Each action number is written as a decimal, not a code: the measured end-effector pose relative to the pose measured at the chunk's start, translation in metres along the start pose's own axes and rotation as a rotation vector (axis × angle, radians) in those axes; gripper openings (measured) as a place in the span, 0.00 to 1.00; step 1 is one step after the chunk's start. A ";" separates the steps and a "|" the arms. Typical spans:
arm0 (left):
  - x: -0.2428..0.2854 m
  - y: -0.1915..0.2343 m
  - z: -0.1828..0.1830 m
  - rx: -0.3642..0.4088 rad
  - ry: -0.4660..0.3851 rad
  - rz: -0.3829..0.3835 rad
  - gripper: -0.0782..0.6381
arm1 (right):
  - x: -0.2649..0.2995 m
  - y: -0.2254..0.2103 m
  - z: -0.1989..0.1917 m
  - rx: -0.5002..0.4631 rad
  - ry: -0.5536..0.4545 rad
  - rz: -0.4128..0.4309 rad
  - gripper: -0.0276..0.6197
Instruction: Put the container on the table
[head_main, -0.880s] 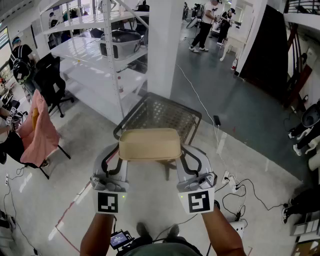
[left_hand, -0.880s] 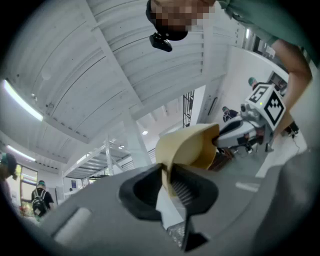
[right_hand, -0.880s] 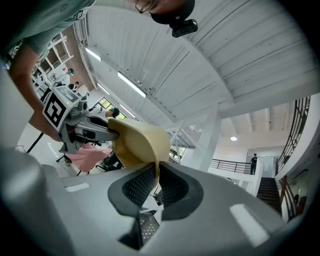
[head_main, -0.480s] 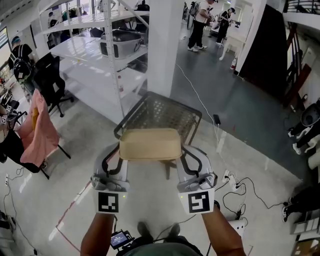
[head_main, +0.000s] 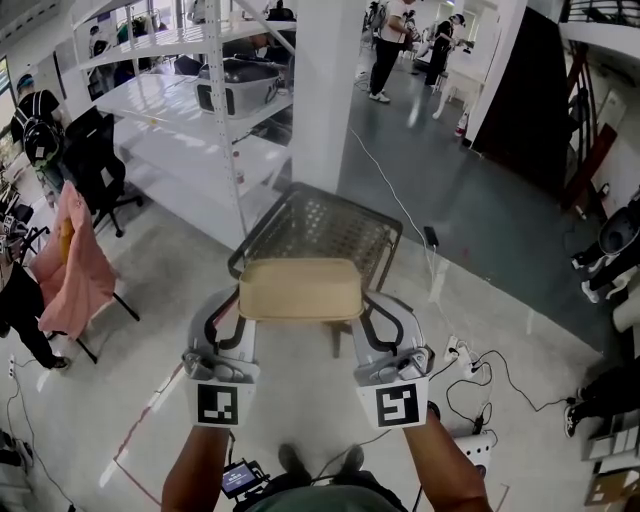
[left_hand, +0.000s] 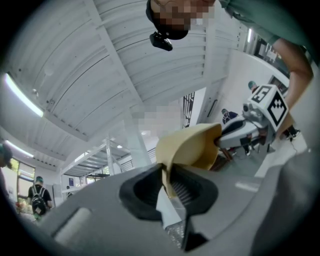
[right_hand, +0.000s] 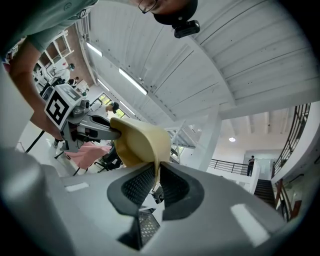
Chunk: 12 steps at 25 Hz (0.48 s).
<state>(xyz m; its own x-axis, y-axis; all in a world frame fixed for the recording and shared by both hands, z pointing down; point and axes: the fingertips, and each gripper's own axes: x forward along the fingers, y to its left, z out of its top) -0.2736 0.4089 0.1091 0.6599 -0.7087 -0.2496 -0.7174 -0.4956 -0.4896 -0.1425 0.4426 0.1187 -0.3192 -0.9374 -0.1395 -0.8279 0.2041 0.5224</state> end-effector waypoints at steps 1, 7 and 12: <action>-0.001 0.002 -0.002 -0.003 -0.002 -0.002 0.17 | 0.001 0.002 0.000 -0.001 0.005 -0.002 0.10; -0.003 0.015 -0.017 -0.022 -0.004 -0.020 0.17 | 0.013 0.014 0.003 -0.012 0.023 -0.019 0.10; 0.000 0.017 -0.022 -0.030 -0.010 -0.031 0.17 | 0.016 0.014 0.003 -0.016 0.033 -0.032 0.10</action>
<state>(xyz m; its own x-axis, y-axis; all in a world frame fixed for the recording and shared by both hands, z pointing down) -0.2904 0.3896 0.1189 0.6841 -0.6876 -0.2433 -0.7028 -0.5323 -0.4719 -0.1608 0.4312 0.1213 -0.2774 -0.9521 -0.1289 -0.8299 0.1698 0.5315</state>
